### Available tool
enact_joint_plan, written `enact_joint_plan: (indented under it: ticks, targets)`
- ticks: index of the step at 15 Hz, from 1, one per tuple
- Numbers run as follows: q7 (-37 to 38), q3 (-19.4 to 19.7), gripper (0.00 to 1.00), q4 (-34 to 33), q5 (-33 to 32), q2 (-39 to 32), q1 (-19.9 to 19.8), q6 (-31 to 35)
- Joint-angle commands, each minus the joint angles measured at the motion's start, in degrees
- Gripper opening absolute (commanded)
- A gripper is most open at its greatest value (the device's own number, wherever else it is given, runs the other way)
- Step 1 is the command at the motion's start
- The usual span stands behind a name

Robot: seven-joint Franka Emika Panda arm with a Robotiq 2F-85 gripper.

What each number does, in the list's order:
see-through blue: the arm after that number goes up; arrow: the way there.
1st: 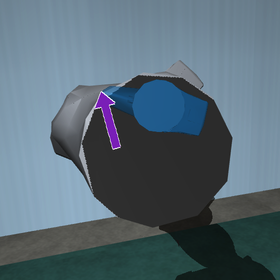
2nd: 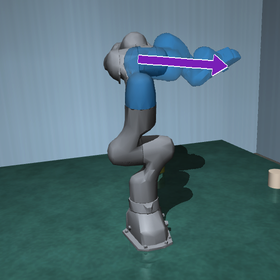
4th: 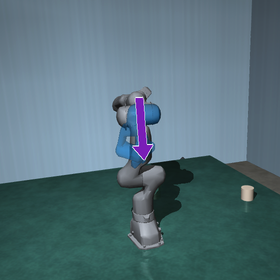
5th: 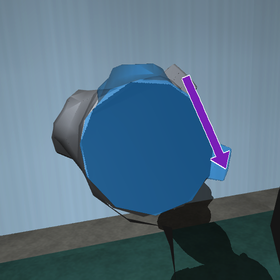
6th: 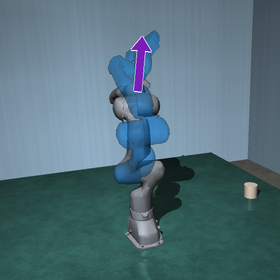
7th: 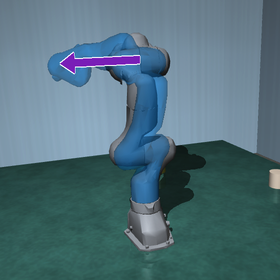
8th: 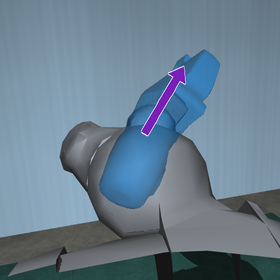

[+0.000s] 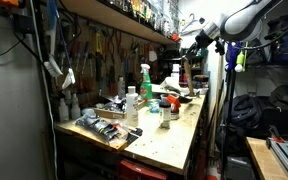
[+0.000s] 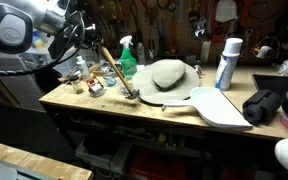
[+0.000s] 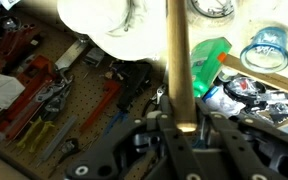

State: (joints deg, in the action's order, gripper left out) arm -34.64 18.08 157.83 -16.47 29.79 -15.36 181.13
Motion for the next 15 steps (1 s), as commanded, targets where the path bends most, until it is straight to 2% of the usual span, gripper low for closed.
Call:
enact_joint_plan:
  ticks: [1,3,4,7,12,15]
  targets:
    - [-2.1,4.3,0.06,-0.2,-0.5,5.3,5.4,-10.5]
    - [-3.1,5.4,0.06,-0.5,0.8,7.3,7.0,-14.7]
    - [-2.1,5.0,0.06,-0.5,1.2,7.4,6.6,-14.3]
    - [1.8,3.6,0.06,-0.5,1.6,6.2,5.1,-8.7]
    - [4.4,1.6,0.06,-0.5,0.2,4.1,3.5,-5.8]
    - [6.1,0.1,0.06,-0.3,-0.5,1.9,2.3,-1.2]
